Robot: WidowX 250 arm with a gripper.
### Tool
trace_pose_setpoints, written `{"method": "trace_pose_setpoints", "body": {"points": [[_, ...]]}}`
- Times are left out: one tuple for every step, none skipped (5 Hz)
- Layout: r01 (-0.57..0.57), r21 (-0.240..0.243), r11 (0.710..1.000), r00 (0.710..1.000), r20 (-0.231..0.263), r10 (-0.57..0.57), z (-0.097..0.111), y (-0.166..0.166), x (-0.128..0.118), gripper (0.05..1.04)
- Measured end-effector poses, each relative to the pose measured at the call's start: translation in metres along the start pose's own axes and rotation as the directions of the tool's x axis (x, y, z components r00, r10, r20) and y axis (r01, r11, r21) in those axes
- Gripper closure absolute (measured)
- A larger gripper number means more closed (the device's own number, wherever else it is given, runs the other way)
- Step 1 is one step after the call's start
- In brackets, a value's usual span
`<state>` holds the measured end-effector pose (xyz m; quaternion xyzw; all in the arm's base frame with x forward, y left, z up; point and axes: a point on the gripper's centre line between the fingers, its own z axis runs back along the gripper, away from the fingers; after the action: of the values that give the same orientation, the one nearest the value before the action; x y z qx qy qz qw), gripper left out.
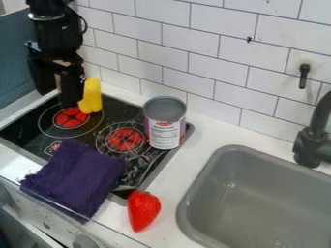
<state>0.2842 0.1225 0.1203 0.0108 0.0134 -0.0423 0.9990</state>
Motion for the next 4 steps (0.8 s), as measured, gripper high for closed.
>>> {"method": "trace_pose_setpoints", "body": {"points": [[0.002,-0.019,1.0,0.999,-0.033,-0.002,-0.01,-0.002,-0.001,0.083],[-0.011,-0.016,1.0,1.0,0.001,0.011,-0.004,0.003,0.012,0.083],[-0.022,-0.016,1.0,0.999,0.031,0.023,0.003,0.011,0.031,0.083],[-0.042,-0.014,0.999,0.998,0.035,0.043,0.002,0.02,0.046,0.083]]}}
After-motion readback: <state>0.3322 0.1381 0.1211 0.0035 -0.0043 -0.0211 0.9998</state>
